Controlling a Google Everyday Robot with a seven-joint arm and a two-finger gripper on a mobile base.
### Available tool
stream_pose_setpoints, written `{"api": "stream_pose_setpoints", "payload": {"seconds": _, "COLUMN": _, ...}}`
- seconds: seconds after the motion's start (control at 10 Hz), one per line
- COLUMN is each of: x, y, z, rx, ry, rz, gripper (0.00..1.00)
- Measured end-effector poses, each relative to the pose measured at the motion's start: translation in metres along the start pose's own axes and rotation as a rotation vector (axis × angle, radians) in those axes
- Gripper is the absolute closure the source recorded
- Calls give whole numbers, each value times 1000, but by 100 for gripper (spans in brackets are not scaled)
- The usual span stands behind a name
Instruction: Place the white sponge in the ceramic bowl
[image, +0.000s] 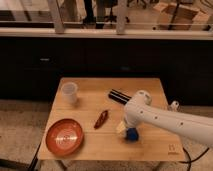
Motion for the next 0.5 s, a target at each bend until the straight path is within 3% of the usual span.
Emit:
{"api": "stream_pose_setpoints", "payload": {"seconds": 0.2, "x": 1, "y": -4, "z": 20, "rx": 29, "ry": -7, "rz": -30, "gripper": 46}}
{"api": "stream_pose_setpoints", "payload": {"seconds": 0.5, "x": -1, "y": -8, "z": 25, "rx": 57, "ry": -5, "rz": -60, "gripper": 72}}
